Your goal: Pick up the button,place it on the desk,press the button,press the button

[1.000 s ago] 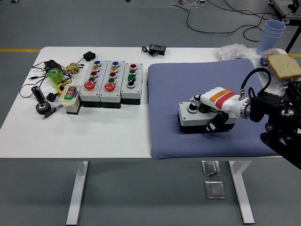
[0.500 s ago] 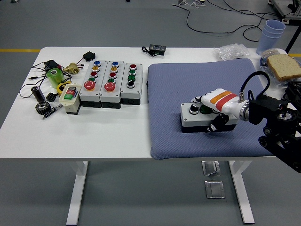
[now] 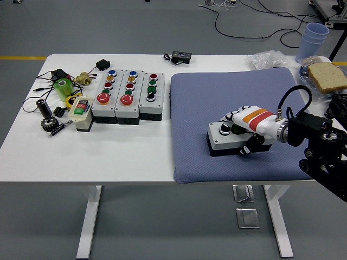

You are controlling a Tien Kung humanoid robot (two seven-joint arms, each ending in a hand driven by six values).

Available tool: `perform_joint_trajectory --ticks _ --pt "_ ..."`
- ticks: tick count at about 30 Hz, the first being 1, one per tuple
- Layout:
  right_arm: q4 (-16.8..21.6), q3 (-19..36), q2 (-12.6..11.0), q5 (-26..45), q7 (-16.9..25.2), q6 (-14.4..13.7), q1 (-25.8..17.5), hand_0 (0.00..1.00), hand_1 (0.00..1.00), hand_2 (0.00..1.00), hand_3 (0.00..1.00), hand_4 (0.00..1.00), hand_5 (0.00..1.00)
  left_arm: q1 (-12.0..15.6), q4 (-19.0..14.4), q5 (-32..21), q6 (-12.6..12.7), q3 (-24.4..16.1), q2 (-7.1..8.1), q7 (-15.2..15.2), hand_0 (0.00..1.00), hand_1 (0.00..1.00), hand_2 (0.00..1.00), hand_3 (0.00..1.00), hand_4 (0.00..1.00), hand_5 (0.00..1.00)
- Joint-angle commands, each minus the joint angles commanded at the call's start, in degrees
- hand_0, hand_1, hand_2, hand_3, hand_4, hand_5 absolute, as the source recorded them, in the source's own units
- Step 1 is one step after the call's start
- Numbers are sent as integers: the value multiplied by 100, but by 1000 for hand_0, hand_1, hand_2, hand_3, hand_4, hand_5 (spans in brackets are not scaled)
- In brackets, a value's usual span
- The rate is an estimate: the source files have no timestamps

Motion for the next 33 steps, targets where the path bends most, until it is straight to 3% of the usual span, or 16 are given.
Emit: perform_joint_trajectory --ticks 14,23,24,25,26,30,31,33 --pt "255 228 -84 269 -59 201 -112 977 897 968 973 973 217 -10 0 -73 7 35 3 -18 666 662 675 600 354 916" --pt "1075 764 -309 489 -145 402 -275 982 901 965 971 973 213 -29 0 -65 4 46 8 -25 666 662 675 600 354 918" --pt "1235 890 -372 557 -203 387 -350 982 901 965 971 973 213 -28 0 -71 5 52 11 -28 666 662 675 600 354 918" --pt "1418 1027 -419 629 -252 360 -415 927 858 934 915 883 180 -28 0 -79 7 58 13 -31 666 661 675 602 353 919" --pt "1503 1094 -460 679 -288 310 -463 927 858 934 915 883 180 -29 0 -81 7 59 14 -32 666 661 675 602 353 919" --pt "1948 1487 -692 828 -456 -249 -722 927 858 934 915 883 180 -35 0 -90 10 67 20 -41 666 661 675 602 353 919" --pt "2020 1596 -765 772 -495 -510 -805 530 314 499 765 749 158 -38 0 -95 11 70 24 -45 666 661 675 602 355 921" --pt "2065 1674 -835 869 -511 -987 -883 530 314 499 765 749 158 -38 0 -110 12 80 27 -48 666 661 675 602 355 921"
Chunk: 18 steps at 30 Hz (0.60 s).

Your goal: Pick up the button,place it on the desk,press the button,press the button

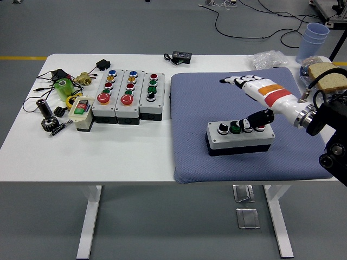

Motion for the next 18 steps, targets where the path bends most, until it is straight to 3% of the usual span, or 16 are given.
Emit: perform_joint_trajectory --ticks 3,4,9,10,15,16,18 --pt "18 -94 -113 299 -47 -575 -143 530 314 499 765 749 158 -7 0 43 -9 6 6 5 666 661 675 602 355 921" --pt "21 -102 -123 303 -53 -655 -160 274 19 286 588 597 2 -8 0 47 -10 8 6 5 666 661 675 603 354 921" --pt "108 -128 -206 -72 -419 -252 -484 274 19 286 588 597 2 -3 0 63 -16 21 0 10 666 661 675 603 354 921" --pt "120 -110 -220 -144 -502 -167 -547 229 2 239 572 634 2 -3 0 64 -17 28 1 9 666 661 675 603 355 921" --pt "127 -54 -251 -313 -678 -34 -724 229 2 239 572 634 2 -6 0 111 -28 10 0 19 666 661 675 603 355 921" --pt "117 -22 -248 -355 -712 -22 -793 109 2 184 599 292 2 -5 0 124 -31 5 0 22 666 661 675 603 355 921" --pt "89 17 -239 -415 -756 14 -875 109 2 184 599 292 2 -2 0 132 -31 -2 -1 24 666 661 675 603 355 921"
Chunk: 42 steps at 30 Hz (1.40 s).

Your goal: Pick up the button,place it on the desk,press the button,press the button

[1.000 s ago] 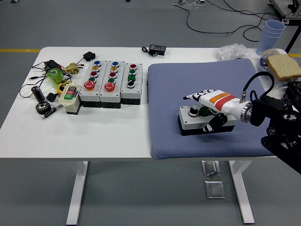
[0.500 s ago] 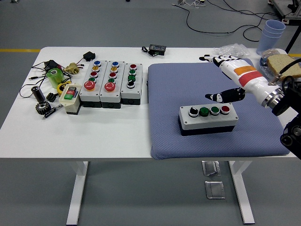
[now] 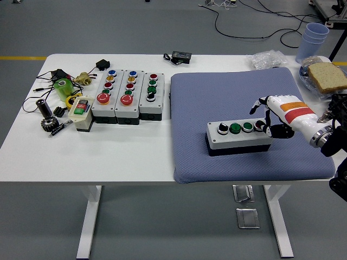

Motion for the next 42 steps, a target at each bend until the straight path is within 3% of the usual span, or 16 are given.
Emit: perform_joint_trajectory --ticks 18,30,42 --pt "-250 108 40 -89 -30 5 -175 92 2 180 618 254 2 -4 0 44 -13 3 -2 9 667 661 672 600 355 922" --pt "-195 135 1 -78 -33 16 -266 92 2 180 603 256 2 -5 0 51 -22 28 -1 11 667 661 672 599 355 922" --pt "-374 -39 67 -151 -150 191 -260 94 2 181 597 258 2 -10 0 33 -22 46 -1 9 667 660 673 599 355 922"
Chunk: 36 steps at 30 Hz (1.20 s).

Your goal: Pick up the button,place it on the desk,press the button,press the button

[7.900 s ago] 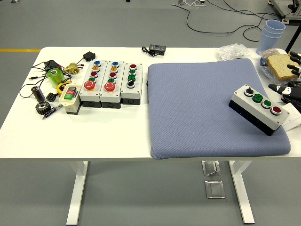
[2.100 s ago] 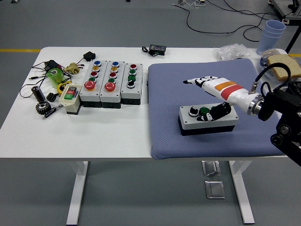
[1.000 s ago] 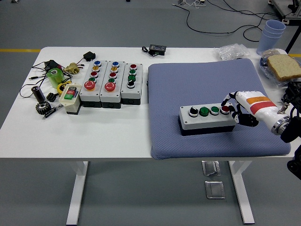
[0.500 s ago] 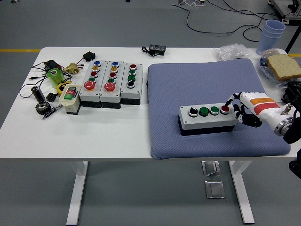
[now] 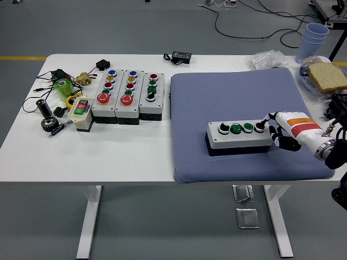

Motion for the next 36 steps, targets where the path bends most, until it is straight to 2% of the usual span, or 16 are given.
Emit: perform_joint_trajectory --ticks 4,8,12,19,36 --pt "-3 -39 3 -19 -27 38 -13 94 2 181 594 259 2 1 0 -5 0 -2 -3 1 667 660 673 600 355 922" --pt "56 20 7 -9 -25 -60 -33 94 2 181 594 259 2 3 0 14 -6 -3 -4 6 667 660 673 600 355 922" --pt "271 187 -4 16 -1 -205 -61 93 2 181 595 260 2 9 0 48 -11 -22 -3 10 667 660 672 600 355 922" --pt "515 221 42 2 -48 -172 -69 93 2 181 589 261 2 34 0 92 -18 -35 -3 15 666 660 672 600 355 922" --pt "381 -29 284 -15 -184 -63 -41 97 2 182 585 268 2 19 0 29 -9 1 6 1 667 659 673 600 355 922"
